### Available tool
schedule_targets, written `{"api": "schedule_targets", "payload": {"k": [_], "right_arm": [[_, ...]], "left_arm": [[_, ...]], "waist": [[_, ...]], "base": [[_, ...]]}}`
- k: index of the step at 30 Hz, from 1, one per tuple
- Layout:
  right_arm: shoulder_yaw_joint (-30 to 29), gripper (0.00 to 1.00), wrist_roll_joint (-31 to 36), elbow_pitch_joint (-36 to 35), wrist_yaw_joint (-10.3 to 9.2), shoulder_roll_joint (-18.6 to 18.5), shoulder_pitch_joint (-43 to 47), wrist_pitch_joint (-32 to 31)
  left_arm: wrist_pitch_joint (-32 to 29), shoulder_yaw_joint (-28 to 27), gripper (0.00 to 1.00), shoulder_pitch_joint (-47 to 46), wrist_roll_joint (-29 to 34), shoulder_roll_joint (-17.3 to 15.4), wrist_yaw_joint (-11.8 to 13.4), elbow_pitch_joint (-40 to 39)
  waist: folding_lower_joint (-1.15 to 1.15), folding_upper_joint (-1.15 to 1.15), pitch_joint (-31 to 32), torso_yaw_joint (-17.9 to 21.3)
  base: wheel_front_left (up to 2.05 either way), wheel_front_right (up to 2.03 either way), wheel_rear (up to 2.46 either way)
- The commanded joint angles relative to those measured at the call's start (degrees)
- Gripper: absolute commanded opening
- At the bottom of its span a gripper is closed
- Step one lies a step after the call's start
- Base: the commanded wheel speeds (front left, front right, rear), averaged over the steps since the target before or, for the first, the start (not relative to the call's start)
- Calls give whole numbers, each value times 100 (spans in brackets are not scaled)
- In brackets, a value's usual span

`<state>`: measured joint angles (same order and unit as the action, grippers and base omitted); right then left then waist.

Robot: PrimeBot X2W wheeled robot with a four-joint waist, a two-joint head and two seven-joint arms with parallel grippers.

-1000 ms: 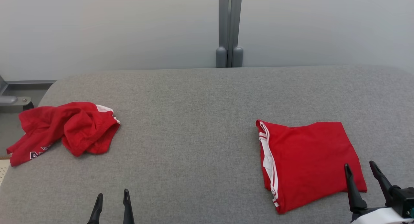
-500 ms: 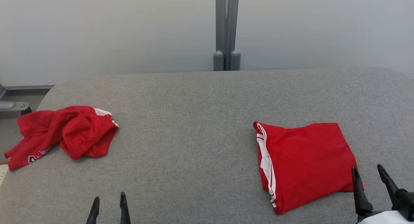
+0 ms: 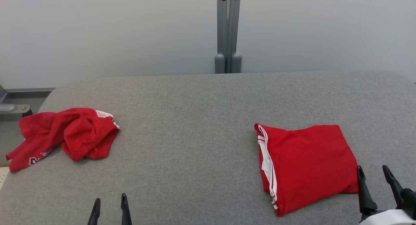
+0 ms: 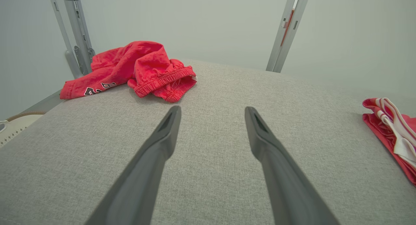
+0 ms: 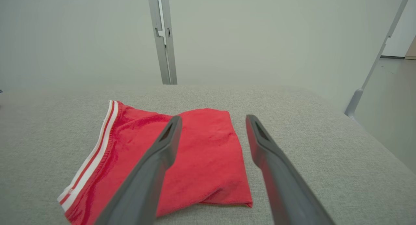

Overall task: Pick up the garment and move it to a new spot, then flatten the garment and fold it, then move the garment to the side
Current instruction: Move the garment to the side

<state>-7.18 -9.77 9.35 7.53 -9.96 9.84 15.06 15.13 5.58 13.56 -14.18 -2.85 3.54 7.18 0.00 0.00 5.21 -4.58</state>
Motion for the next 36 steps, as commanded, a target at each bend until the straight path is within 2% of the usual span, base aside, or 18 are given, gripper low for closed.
{"api": "schedule_targets", "payload": {"k": [1, 5, 12, 14, 18, 23, 31, 32, 33, 36], "right_arm": [[-5, 100, -128, 103, -9, -19, -168, 15], [154, 100, -379, 590, -9, -403, -764, -429], [523, 100, -882, 1267, -9, -1171, -1838, -2479], [662, 100, -967, 1381, -9, -1311, -2048, -2883], [746, 100, -967, 1680, -9, -1432, -2348, -3184], [667, 100, -930, 2216, -9, -1364, -2732, -3220], [717, 100, -986, 2990, -9, -1249, -3001, -3404], [746, 76, -1004, 3014, -9, -1247, -3014, -3397], [775, 0, -1045, 3020, -9, -1260, -3046, -3339], [838, 0, -1199, 3013, -11, -1299, -3132, -3239]], "left_arm": [[1, 11, 100, 94, -51, -8, 35, -32], [1, 79, 100, 52, -51, -9, -2, -20], [1, 299, 100, -273, -71, -8, -56, 2], [1, 343, 100, -380, -67, -9, -81, 2], [1, 392, 100, -552, -73, -8, -89, 34], [1, 399, 100, -748, -54, -8, -130, 64], [1, 437, 100, -889, -70, -8, -85, 63], [1, 431, 100, -893, -73, -8, -80, 54], [1, 422, 100, -894, -71, -8, -70, 43], [1, 407, 100, -888, -47, -8, -63, 20]], "waist": [[0, 0, -12, 22], [0, 0, -78, 68], [0, 0, -456, -111], [0, 0, -656, -185], [0, 0, -1010, -318], [0, 0, -1318, -449], [0, 0, -1452, -550], [0, 0, -1460, -539], [0, 0, -1472, -514], [0, 0, -1503, -404]], "base": [[0, 0, 0], [0, 0, 0], [0, 0, 0], [0, 0, 0], [0, 0, 0], [0, 0, 0], [0, 0, 0], [0, 0, 0], [0, 0, 0], [0, 0, 0]]}}
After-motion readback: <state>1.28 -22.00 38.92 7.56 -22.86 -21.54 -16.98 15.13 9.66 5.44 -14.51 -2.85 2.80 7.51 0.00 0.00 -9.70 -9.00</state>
